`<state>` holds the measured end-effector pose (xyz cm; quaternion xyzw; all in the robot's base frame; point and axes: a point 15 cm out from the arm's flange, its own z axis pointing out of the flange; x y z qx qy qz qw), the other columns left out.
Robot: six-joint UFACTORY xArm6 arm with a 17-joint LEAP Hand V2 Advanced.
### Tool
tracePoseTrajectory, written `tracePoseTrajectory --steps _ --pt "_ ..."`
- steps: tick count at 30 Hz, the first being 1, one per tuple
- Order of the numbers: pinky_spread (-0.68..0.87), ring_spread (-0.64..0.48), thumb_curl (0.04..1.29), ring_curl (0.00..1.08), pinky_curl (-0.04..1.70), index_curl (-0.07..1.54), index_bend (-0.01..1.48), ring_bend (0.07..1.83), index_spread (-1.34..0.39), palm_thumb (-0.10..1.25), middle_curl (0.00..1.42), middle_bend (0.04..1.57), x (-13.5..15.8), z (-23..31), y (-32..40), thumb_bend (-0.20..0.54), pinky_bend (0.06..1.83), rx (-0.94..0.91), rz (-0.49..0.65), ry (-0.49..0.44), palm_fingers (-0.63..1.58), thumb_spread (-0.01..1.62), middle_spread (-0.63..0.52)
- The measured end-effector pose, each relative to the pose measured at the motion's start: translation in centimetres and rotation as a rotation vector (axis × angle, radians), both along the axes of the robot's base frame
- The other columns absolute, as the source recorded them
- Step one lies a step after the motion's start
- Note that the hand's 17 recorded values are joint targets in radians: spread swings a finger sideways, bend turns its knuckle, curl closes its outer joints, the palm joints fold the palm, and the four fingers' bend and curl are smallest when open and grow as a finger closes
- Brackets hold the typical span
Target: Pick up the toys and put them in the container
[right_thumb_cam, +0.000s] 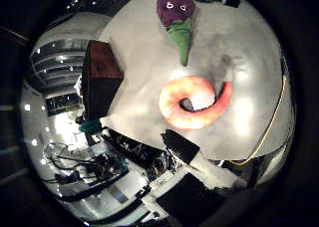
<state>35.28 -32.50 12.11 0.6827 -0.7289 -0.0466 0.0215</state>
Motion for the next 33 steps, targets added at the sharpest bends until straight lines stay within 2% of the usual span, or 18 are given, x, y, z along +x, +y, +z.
tracePoseTrajectory --steps 5,12,21,24,33 --pt "0.39 0.12 0.3 0.24 0.3 0.24 0.15 0.36 -0.37 0.56 0.34 0.29 -0.1 -1.4 0.2 -0.026 0.45 0.008 0.002 0.008 0.12 1.01 0.01" --pt "0.39 0.13 0.3 0.24 0.3 0.24 0.15 0.35 -0.36 0.56 0.34 0.28 -1.8 -3.8 1.9 -0.027 0.46 0.051 0.004 0.055 0.11 1.01 0.01" --pt "0.39 0.14 0.3 0.25 0.3 0.24 0.15 0.34 -0.36 0.55 0.34 0.28 -1.7 -5.1 2.7 -0.026 0.45 0.062 0.015 0.063 0.09 1.0 0.02" --pt "0.39 0.15 0.3 0.25 0.3 0.24 0.15 0.34 -0.36 0.55 0.34 0.28 -3.1 -6.5 3.8 -0.026 0.45 0.084 0.016 0.089 0.09 1.0 0.03" --pt "0.39 0.14 0.3 0.25 0.29 0.24 0.15 0.35 -0.35 0.56 0.34 0.29 -3.0 -8.5 4.3 -0.024 0.44 0.088 0.019 0.092 0.12 1.01 0.02"
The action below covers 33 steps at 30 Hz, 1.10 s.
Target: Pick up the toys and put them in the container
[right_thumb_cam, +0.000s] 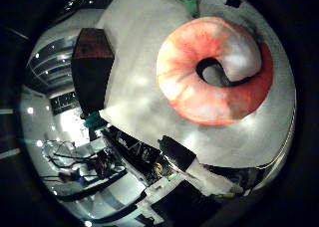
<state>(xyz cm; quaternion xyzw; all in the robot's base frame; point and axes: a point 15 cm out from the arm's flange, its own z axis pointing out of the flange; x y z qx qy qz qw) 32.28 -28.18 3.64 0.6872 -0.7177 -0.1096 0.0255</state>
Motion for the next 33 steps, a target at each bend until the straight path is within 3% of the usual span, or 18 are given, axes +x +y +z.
tracePoseTrajectory --steps 12,16,21,23,25,30,33 --pt "0.31 0.02 0.31 0.26 0.27 0.26 0.17 0.45 -0.31 0.6 0.35 0.36 1.0 -0.2 1.0 -0.021 0.4 -0.007 0.038 -0.002 0.34 0.99 -0.05" --pt "0.14 -0.13 0.32 0.28 0.24 0.29 0.19 0.6 -0.34 0.66 0.38 0.46 1.4 0.0 1.2 -0.018 0.38 -0.009 0.05 -0.006 0.64 0.99 -0.13" --pt "-0.23 -0.25 0.33 0.37 0.29 0.33 0.21 0.82 -0.4 0.71 0.45 0.57 1.7 0.0 1.8 -0.02 0.63 -0.009 0.068 -0.005 1.11 0.98 -0.21" --pt "-0.38 -0.25 0.34 0.42 0.34 0.4 0.32 0.9 -0.43 0.73 0.51 0.69 1.9 0.0 2.0 -0.022 0.75 -0.01 0.076 -0.004 1.25 0.97 -0.22" --pt "-0.41 -0.25 0.34 0.45 0.38 0.45 0.42 0.95 -0.43 0.74 0.54 0.77 1.6 -0.2 2.2 -0.022 0.83 -0.007 0.082 0.002 1.35 0.97 -0.21" --pt "-0.38 -0.22 0.36 0.51 0.49 0.63 0.78 1.09 -0.35 0.78 0.62 1.01 0.9 -0.8 2.8 -0.022 1.04 -0.003 0.084 0.005 1.36 0.97 -0.17" --pt "-0.33 -0.2 0.37 0.55 0.56 0.68 0.9 1.21 -0.31 0.81 0.65 1.1 1.1 -0.5 2.4 -0.018 1.14 -0.013 0.081 -0.008 1.33 0.96 -0.14"
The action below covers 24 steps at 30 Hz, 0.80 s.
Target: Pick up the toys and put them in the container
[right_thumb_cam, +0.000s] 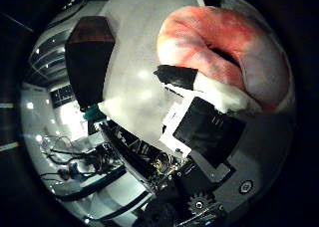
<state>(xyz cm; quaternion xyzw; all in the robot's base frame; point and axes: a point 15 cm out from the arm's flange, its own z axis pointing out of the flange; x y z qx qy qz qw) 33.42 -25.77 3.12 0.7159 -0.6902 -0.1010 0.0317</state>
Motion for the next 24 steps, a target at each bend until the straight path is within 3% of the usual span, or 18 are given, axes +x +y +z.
tracePoseTrajectory --steps 6,14,17,24 --pt "-0.25 -0.19 0.42 0.6 0.69 0.73 1.09 1.33 -0.24 0.9 0.67 1.24 0.3 2.8 -1.8 -0.014 1.25 -0.038 -0.028 -0.049 1.24 0.94 -0.12" --pt "-0.2 -0.17 0.46 0.61 0.83 0.71 1.16 1.41 -0.2 0.93 0.64 1.3 0.2 9.7 -2.9 -0.022 1.25 -0.085 -0.047 -0.109 1.21 0.94 -0.09" --pt "-0.2 -0.17 0.47 0.6 0.86 0.7 1.18 1.41 -0.2 0.93 0.63 1.31 0.1 12.6 -1.7 -0.022 1.23 -0.081 -0.04 -0.115 1.2 0.94 -0.09" --pt "-0.19 -0.17 0.48 0.59 0.96 0.68 1.2 1.43 -0.2 0.93 0.62 1.33 3.9 19.6 6.9 -0.022 1.19 -0.061 0.079 -0.203 1.2 0.94 -0.09"
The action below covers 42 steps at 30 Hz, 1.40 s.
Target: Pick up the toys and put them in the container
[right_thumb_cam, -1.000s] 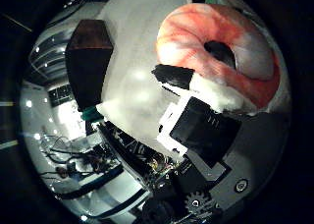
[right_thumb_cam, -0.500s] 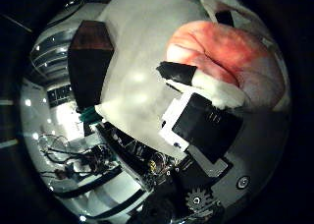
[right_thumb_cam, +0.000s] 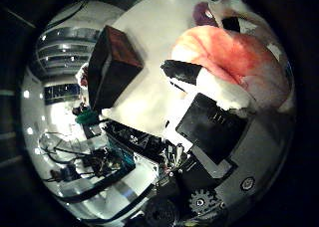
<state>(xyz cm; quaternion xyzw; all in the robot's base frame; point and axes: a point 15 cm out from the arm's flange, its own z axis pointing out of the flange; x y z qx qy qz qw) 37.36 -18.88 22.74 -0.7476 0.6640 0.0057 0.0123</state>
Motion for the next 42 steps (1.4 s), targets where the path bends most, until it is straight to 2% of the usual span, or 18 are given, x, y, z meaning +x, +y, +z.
tracePoseTrajectory --steps 10,14,18,23,25,27,28,29,30,31,32,33,34,37,42 --pt "-0.19 -0.17 0.5 0.59 1.08 0.65 1.21 1.44 -0.19 0.92 0.6 1.34 3.7 4.5 17.0 -0.023 1.12 0.052 0.159 -0.066 1.2 0.94 -0.09" --pt "-0.2 -0.17 0.5 0.58 1.11 0.65 1.21 1.44 -0.19 0.92 0.59 1.34 4.7 7.0 24.5 -0.023 1.1 0.062 0.227 -0.118 1.2 0.94 -0.09" --pt "-0.2 -0.17 0.5 0.58 1.14 0.64 1.21 1.44 -0.19 0.92 0.59 1.34 6.6 7.0 30.1 -0.023 1.08 0.102 0.266 -0.189 1.21 0.94 -0.09" --pt "-0.2 -0.17 0.51 0.58 1.15 0.64 1.2 1.44 -0.19 0.92 0.59 1.34 8.7 7.0 33.8 -0.024 1.06 0.138 0.291 -0.287 1.2 0.94 -0.09" --pt "-0.22 -0.17 0.5 0.57 1.12 0.63 1.15 1.42 -0.2 0.9 0.58 1.32 9.8 7.7 34.6 -0.03 1.04 0.146 0.295 -0.346 1.18 0.94 -0.09" --pt "-0.28 -0.18 0.5 0.54 1.03 0.59 0.98 1.36 -0.24 0.85 0.55 1.23 9.6 7.6 35.9 -0.036 1.0 0.153 0.317 -0.358 1.09 0.93 -0.11" --pt "-0.33 -0.2 0.5 0.52 0.99 0.55 0.8 1.33 -0.28 0.85 0.53 1.18 9.2 7.2 36.3 -0.034 1.0 0.153 0.327 -0.347 0.92 0.92 -0.13" --pt "-0.37 -0.21 0.5 0.52 0.96 0.55 0.73 1.32 -0.31 0.84 0.52 1.15 8.8 6.8 36.5 -0.03 1.01 0.152 0.333 -0.335 0.93 0.92 -0.15" --pt "-0.39 -0.22 0.5 0.51 0.95 0.51 0.63 1.31 -0.34 0.84 0.5 1.08 8.3 6.2 36.5 -0.027 1.01 0.148 0.337 -0.314 0.73 0.93 -0.16" --pt "-0.34 -0.22 0.49 0.49 0.95 0.51 0.6 1.2 -0.39 0.83 0.47 0.95 7.8 5.5 36.4 -0.028 0.91 0.143 0.344 -0.288 0.28 0.94 -0.17" --pt "-0.29 -0.2 0.49 0.51 0.97 0.53 0.63 1.16 -0.41 0.83 0.46 0.92 7.2 4.8 36.2 -0.029 0.88 0.137 0.351 -0.261 0.16 0.96 -0.16" --pt "-0.15 -0.13 0.48 0.41 0.91 0.48 0.61 0.96 -0.46 0.81 0.41 0.81 6.4 3.8 36.0 -0.03 0.82 0.132 0.358 -0.226 0.02 0.97 -0.15" --pt "0.03 -0.05 0.47 0.31 0.83 0.42 0.57 0.81 -0.48 0.81 0.36 0.69 5.9 3.0 35.8 -0.028 0.75 0.125 0.366 -0.198 -0.03 0.98 -0.12" --pt "0.3 0.09 0.45 0.24 0.72 0.36 0.43 0.63 -0.5 0.78 0.3 0.49 4.7 1.5 34.9 -0.03 0.67 0.088 0.407 -0.134 -0.09 0.99 -0.06" --pt "0.45 0.16 0.42 0.21 0.58 0.32 0.27 0.5 -0.51 0.76 0.28 0.33 4.5 1.2 33.1 -0.027 0.55 0.043 0.434 -0.114 -0.03 0.99 -0.02"
